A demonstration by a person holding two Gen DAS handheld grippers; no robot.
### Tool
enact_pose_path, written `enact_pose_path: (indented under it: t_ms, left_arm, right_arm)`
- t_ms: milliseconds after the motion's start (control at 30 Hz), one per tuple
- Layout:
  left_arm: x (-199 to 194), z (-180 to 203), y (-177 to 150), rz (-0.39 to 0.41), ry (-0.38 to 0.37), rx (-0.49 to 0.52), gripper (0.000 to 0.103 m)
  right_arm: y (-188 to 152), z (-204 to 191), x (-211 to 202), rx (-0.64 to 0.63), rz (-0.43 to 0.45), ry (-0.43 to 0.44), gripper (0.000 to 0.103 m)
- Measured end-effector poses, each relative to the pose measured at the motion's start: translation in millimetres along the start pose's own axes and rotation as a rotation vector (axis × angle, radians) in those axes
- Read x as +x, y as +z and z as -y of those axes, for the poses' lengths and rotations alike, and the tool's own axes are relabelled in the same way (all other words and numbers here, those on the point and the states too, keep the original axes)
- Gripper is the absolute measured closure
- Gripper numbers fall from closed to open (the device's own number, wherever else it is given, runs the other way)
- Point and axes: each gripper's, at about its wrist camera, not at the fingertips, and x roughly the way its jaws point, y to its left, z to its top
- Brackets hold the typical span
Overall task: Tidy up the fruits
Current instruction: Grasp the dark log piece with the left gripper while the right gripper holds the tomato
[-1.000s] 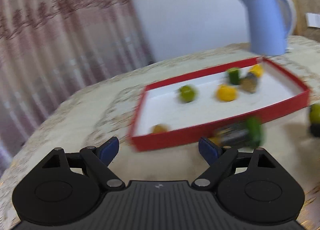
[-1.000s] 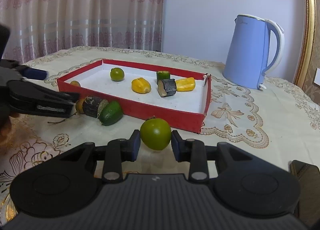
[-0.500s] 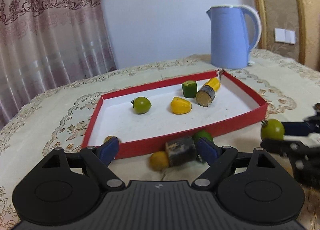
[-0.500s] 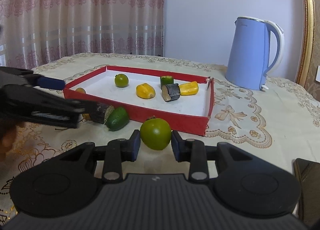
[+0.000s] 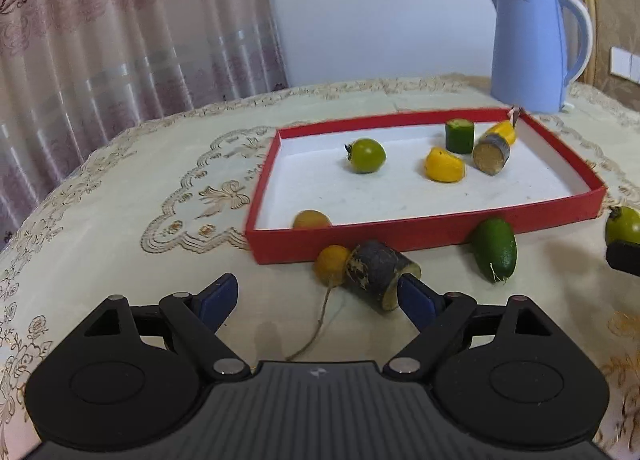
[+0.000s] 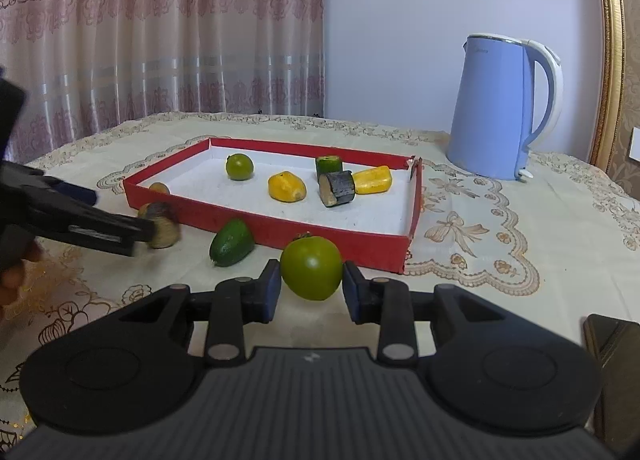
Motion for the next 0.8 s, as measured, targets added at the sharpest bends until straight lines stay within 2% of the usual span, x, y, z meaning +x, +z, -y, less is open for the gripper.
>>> enact_pose_path:
  t_ms: [133, 267, 500, 800]
  left_arm:
    - [-21, -7, -5, 0.093, -0.076, 0.035, 0.015]
    - [-26, 0, -8, 0.154, -0.096, 0.083, 0.015]
    - [-22, 9, -7, 0.14, -0.172, 0.077, 0.016]
    - [-7, 12, -3, 0.089, -0.123, 0.041, 0.016]
  right_arm:
    - [3, -2, 0, -0.005, 0.005, 0.004, 0.072]
    - [6, -4, -1, -0.013, 0.011, -0.004, 0.072]
    - [13, -7, 0, -0.023, 0.027, -0.012, 0.072]
    - [23, -11, 0, -0.04, 0.048, -0.016, 0.072]
